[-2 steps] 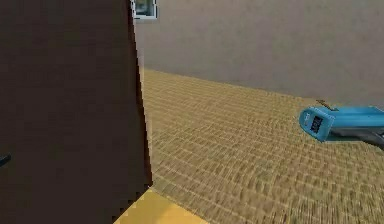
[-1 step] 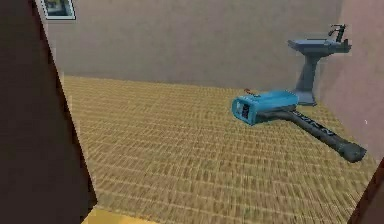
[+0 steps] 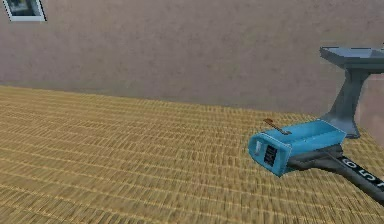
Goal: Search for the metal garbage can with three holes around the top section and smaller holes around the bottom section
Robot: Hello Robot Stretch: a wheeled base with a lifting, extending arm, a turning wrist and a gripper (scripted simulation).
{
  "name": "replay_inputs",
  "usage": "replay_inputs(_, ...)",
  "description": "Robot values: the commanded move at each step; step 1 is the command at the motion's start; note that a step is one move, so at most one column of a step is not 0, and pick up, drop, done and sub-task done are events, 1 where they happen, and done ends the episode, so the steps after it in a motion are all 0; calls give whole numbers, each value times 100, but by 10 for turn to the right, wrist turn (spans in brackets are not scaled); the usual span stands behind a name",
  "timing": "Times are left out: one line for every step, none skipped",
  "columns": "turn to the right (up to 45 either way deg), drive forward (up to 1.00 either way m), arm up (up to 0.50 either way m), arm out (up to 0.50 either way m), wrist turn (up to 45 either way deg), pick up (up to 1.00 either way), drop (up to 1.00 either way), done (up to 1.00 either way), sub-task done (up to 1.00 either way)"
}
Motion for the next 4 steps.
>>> replay_inputs(0,30,0,0,0,0,0,0,0)
replay_inputs(-450,0,0,0,0,0,0,0,0)
replay_inputs(-60,0,0,0,0,0,0,0,0)
replay_inputs(-30,0,0,0,0,0,0,0,0)
